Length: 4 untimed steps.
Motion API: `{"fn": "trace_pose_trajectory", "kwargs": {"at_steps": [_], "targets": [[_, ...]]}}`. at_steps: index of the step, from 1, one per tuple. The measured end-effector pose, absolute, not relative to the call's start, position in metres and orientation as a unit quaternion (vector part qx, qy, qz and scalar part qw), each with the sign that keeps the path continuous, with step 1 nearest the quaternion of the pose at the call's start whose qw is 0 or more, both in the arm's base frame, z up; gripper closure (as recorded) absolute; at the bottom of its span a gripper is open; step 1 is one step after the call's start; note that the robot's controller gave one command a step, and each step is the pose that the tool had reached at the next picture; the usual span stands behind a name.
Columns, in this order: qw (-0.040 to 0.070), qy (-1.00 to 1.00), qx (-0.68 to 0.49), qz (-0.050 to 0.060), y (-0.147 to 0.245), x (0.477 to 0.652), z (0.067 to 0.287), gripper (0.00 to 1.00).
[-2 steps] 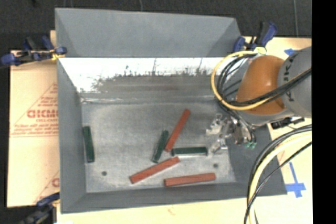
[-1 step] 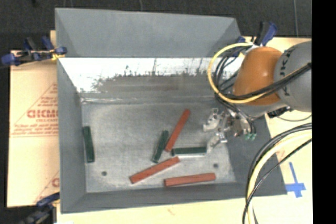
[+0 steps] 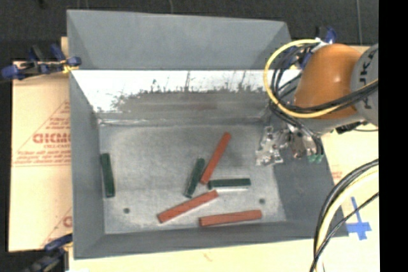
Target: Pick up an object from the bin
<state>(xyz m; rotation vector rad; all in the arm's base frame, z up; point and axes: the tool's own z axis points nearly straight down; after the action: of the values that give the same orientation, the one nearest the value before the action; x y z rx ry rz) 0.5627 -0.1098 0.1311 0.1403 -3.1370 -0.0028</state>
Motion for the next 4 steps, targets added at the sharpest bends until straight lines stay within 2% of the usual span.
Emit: {"fn": "trace_pose_trajectory", "kwargs": {"at_steps": [1,2,3,4], "targets": [[-0.002,-0.996,0.094,0.001,-0.098,0.55,0.147,0.0],[-0.001,-0.995,0.096,0.001,-0.097,0.549,0.145,0.0],[0.003,-0.994,0.109,0.001,-0.071,0.566,0.08,1.0],[0.003,-0.994,0.11,0.002,-0.071,0.566,0.08,1.0]]}}
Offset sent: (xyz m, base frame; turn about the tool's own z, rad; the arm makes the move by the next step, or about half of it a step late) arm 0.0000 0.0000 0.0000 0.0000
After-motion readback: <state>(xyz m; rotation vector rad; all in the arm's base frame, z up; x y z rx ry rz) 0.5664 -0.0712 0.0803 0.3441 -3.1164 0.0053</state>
